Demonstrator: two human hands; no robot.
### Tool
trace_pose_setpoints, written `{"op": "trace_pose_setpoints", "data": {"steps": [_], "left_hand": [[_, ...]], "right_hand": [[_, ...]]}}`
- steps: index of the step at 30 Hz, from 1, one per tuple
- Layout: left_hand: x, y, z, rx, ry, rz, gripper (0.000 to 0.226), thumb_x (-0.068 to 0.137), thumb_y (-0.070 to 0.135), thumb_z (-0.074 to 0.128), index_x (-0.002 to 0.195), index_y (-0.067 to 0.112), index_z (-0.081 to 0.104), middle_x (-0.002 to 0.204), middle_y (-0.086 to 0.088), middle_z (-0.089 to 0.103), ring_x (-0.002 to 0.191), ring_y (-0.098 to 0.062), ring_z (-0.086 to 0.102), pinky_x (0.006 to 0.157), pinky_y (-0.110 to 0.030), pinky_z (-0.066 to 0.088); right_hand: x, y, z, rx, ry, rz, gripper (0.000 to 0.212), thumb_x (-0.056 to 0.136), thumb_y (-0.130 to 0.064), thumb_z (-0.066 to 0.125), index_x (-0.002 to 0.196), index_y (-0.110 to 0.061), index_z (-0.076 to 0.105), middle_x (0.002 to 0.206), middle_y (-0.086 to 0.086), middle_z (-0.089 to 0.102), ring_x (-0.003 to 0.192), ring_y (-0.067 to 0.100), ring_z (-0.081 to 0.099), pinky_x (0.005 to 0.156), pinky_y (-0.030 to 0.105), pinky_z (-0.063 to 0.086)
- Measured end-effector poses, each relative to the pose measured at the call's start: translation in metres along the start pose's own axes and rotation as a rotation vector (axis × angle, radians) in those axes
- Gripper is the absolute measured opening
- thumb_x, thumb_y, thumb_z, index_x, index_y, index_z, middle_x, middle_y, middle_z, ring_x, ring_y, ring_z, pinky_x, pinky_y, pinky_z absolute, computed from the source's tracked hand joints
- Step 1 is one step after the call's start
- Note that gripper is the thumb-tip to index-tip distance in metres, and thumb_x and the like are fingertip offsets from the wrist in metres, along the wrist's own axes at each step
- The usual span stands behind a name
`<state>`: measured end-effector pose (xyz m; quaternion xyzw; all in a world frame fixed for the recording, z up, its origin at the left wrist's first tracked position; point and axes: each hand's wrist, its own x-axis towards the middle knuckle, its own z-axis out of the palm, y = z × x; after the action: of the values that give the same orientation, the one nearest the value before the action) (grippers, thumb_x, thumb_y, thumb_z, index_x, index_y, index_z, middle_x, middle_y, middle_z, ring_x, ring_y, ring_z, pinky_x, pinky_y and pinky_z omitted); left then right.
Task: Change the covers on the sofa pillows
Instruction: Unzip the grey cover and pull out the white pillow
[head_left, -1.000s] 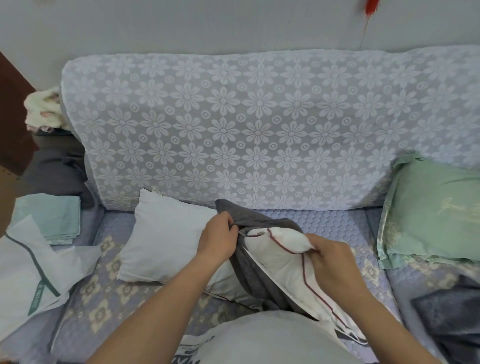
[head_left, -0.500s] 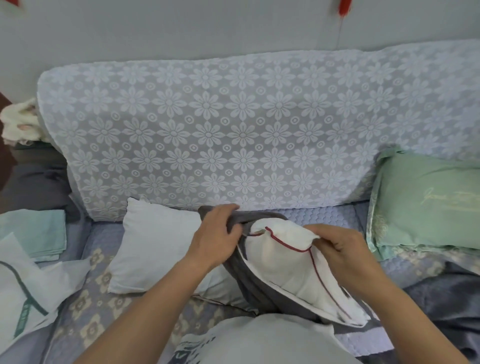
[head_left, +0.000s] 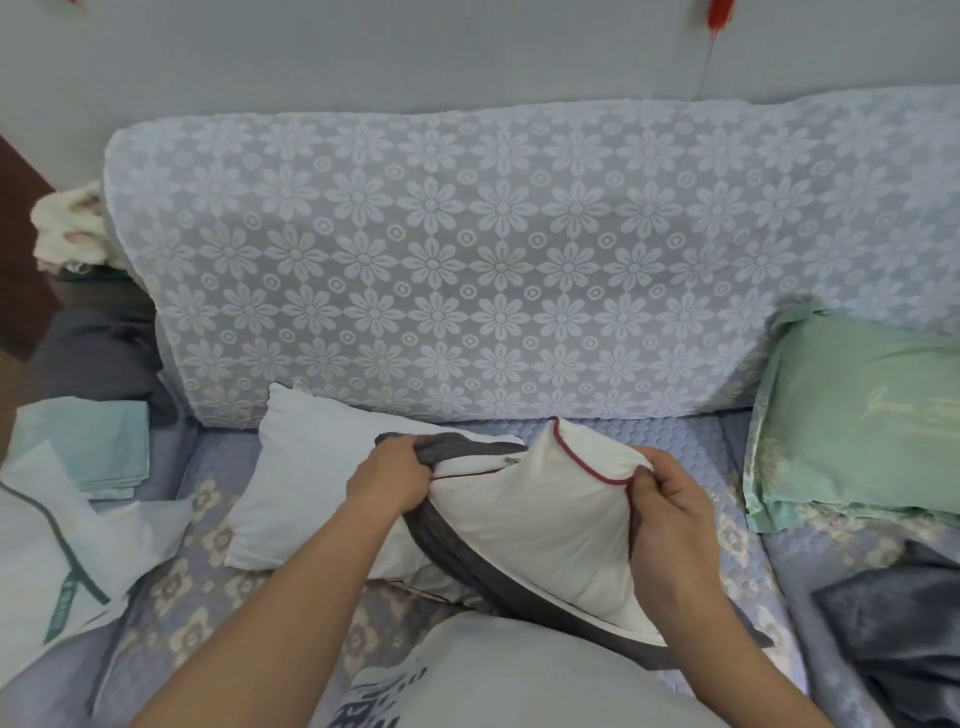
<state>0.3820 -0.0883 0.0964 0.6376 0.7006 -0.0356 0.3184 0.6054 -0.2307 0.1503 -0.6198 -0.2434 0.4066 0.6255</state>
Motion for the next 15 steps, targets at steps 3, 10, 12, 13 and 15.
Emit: {"op": "trace_pose_setpoints", "data": {"steps": [3,10,12,13,15], "left_hand": [[0.013,-0.035,0.006,-0.024,-0.048,-0.133,0.034,0.089,0.025,0.048,0.115,0.025,0.069,0.122,-0.009,0.068,0.11,-0.033,0.063,0.092,-0.036,0.05],[0.002,-0.058,0.026,-0.575,-0.188,-0.397,0.016,0.087,0.009,0.054,0.092,0.0,0.068,0.096,-0.019,0.069,0.081,-0.032,0.062,0.072,-0.046,0.058],[-0.005,-0.049,0.029,-0.67,-0.197,-0.399,0.021,0.085,0.006,0.051,0.094,-0.001,0.069,0.095,-0.02,0.073,0.08,-0.032,0.066,0.068,-0.042,0.058],[-0.01,-0.041,0.029,-0.74,-0.226,-0.383,0.025,0.083,0.003,0.047,0.094,0.0,0.07,0.091,-0.02,0.075,0.076,-0.031,0.067,0.066,-0.04,0.058],[-0.025,-0.02,0.032,-0.845,-0.32,-0.306,0.038,0.076,-0.007,0.039,0.096,0.0,0.07,0.082,-0.019,0.073,0.064,-0.027,0.064,0.061,-0.033,0.053]], "right_hand": [[0.004,-0.003,-0.013,0.04,0.069,-0.013,0.046,0.103,-0.003,0.042,0.082,-0.028,0.074,0.077,-0.004,0.068,0.075,0.012,0.056,0.068,0.023,0.043],[0.04,-0.013,-0.049,0.084,0.396,0.009,0.035,0.1,-0.009,0.049,0.075,-0.023,0.069,0.065,-0.012,0.059,0.063,0.004,0.046,0.063,0.023,0.037],[0.055,-0.014,-0.058,0.192,0.47,0.09,0.025,0.096,-0.009,0.054,0.078,-0.019,0.067,0.068,-0.01,0.06,0.062,0.005,0.048,0.064,0.023,0.041],[0.062,-0.012,-0.063,0.195,0.488,0.158,0.019,0.095,-0.01,0.056,0.081,-0.017,0.068,0.071,-0.008,0.063,0.064,0.007,0.052,0.064,0.023,0.044],[0.07,-0.01,-0.077,-0.008,0.528,0.266,0.019,0.092,-0.005,0.053,0.093,-0.013,0.07,0.082,0.002,0.065,0.073,0.015,0.057,0.067,0.027,0.045]]}}
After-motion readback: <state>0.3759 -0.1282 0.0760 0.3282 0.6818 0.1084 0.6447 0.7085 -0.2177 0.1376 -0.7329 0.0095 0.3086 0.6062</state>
